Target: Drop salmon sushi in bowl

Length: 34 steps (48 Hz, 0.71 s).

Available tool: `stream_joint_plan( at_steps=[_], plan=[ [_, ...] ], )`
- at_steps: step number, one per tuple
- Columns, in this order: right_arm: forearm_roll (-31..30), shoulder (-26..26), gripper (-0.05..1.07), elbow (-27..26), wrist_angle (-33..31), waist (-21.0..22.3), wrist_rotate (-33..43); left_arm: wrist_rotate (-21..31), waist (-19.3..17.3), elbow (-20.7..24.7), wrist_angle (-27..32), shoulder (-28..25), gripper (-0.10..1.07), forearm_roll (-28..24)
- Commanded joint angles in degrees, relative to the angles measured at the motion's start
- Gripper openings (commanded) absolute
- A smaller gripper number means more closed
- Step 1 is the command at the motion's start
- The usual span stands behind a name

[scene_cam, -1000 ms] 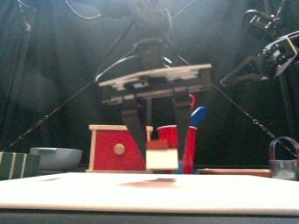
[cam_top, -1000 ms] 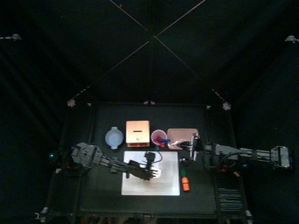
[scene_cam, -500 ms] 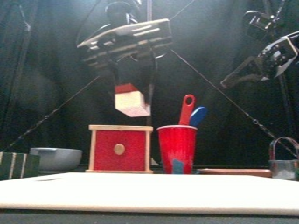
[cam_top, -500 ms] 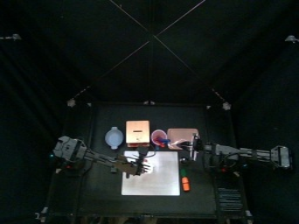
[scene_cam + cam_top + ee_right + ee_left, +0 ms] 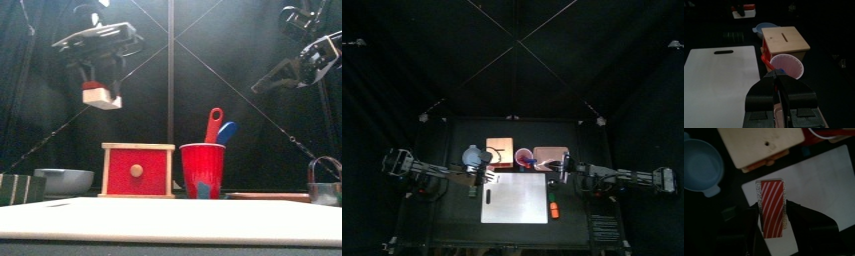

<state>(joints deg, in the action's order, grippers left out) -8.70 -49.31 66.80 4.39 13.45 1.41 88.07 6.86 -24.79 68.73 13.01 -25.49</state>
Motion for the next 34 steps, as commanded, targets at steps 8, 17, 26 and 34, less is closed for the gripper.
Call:
stream_joint_plan(
  at_steps=[8, 17, 26, 34],
  plan=[
    [0.35, -0.26, 0.01, -2.29, 0.18, -0.18, 0.18, 0.09, -8.61, -14.41, -7.47, 15.03, 0.71, -2.11],
    [0.79, -0.26, 0.01, -2.72, 0.18, -0.18, 0.18, -0.09, -18.9, -28.04, -24.87, 22.5, 0.71, -2.11],
    [1.23, -0.26, 0.01, -2.81, 0.18, -0.18, 0.26, -0.44, -24.43, -34.1, -33.05, 23.12, 0.7, -2.2],
    [2.02, -0.26, 0.01, -2.81, 0.18, -0.18, 0.18, -0.79, -26.02, -35.33, -32.7, 21.45, 0.7, -2.81]
  ],
)
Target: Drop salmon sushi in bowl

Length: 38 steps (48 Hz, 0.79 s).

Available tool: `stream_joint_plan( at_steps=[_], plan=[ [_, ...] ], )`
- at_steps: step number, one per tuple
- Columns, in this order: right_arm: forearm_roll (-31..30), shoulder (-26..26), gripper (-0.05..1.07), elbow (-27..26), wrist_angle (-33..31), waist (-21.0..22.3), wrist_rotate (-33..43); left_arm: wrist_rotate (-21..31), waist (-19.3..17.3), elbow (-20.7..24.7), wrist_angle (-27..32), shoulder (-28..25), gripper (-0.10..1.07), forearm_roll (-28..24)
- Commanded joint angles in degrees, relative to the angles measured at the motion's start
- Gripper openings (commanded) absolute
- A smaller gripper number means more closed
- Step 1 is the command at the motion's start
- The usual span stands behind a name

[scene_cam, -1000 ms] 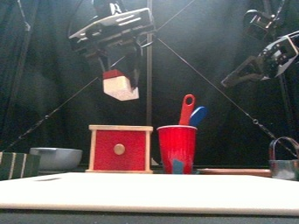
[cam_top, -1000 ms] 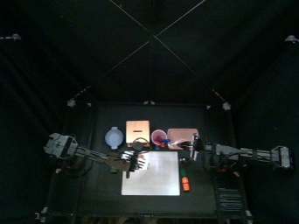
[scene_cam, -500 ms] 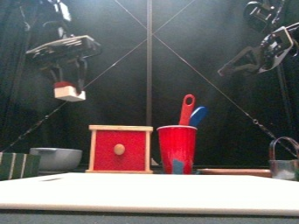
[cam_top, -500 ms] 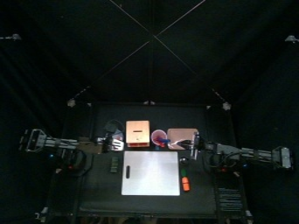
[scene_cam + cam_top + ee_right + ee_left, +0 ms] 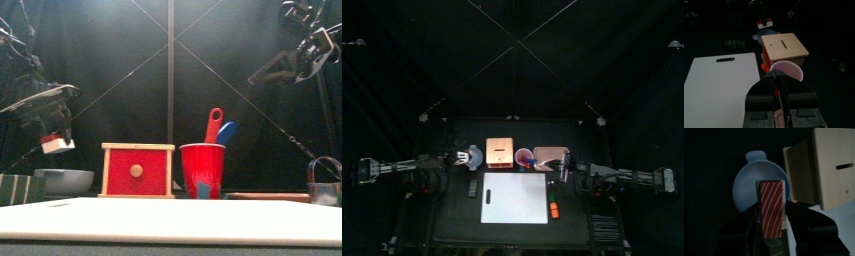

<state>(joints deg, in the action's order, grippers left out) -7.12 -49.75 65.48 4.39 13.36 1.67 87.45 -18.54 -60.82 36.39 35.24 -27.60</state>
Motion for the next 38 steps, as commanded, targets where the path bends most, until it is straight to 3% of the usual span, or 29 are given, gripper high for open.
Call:
stream_joint_plan(
  at_steps=[1, 21, 38],
  plan=[
    [0.62, 0.26, 0.01, -1.49, 0.18, -0.09, -0.09, -0.35, -0.7, 0.79, -0.44, -1.14, 0.7, -0.88],
    [1.93, 0.62, 0.01, -1.32, 0.18, -0.09, -0.09, -0.44, -3.78, 1.93, -3.52, -10.72, 0.71, -1.85],
    [1.76, 0.7, 0.01, -1.14, 0.18, -0.09, -0.09, -0.88, -4.22, 2.81, -3.69, -13.62, 0.78, -3.43]
  ],
)
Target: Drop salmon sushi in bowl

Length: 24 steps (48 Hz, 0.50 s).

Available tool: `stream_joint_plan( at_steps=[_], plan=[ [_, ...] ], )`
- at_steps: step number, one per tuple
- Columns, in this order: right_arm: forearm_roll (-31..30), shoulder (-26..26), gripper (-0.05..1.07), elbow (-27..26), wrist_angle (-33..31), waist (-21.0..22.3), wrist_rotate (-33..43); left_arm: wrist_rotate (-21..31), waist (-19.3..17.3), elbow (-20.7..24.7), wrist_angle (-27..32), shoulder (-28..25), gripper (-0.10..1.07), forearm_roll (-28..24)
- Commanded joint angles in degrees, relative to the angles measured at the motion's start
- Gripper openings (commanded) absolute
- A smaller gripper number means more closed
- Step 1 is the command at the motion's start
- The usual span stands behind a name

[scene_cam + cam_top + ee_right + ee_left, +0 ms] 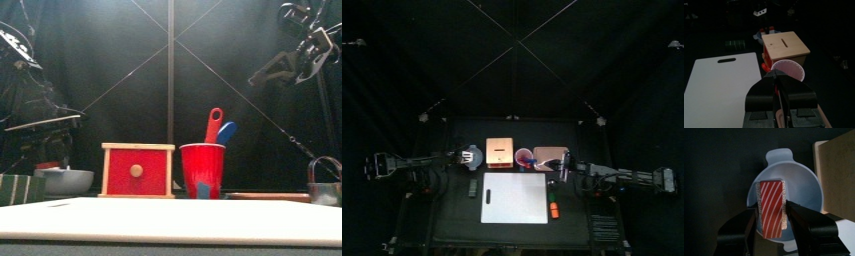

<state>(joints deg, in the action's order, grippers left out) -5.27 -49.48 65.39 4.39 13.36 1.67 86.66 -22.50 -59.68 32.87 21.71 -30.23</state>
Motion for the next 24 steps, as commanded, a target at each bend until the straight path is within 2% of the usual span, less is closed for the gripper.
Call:
stream_joint_plan(
  at_steps=[1, 11, 24],
  plan=[
    [-0.09, 0.44, 0.01, -1.05, 0.18, 0.0, -0.09, 0.0, -0.35, 1.76, -0.18, -0.09, 0.8, -0.97],
    [-0.18, 0.44, 0.01, -0.97, 0.18, 0.09, -0.18, 0.0, -0.53, 2.11, 0.0, -0.09, 0.89, -1.23],
    [-0.26, 0.44, 0.01, -0.7, 0.18, 0.18, -0.09, 0.0, -0.53, 2.72, 0.18, 0.0, 0.9, -1.49]
  ],
)
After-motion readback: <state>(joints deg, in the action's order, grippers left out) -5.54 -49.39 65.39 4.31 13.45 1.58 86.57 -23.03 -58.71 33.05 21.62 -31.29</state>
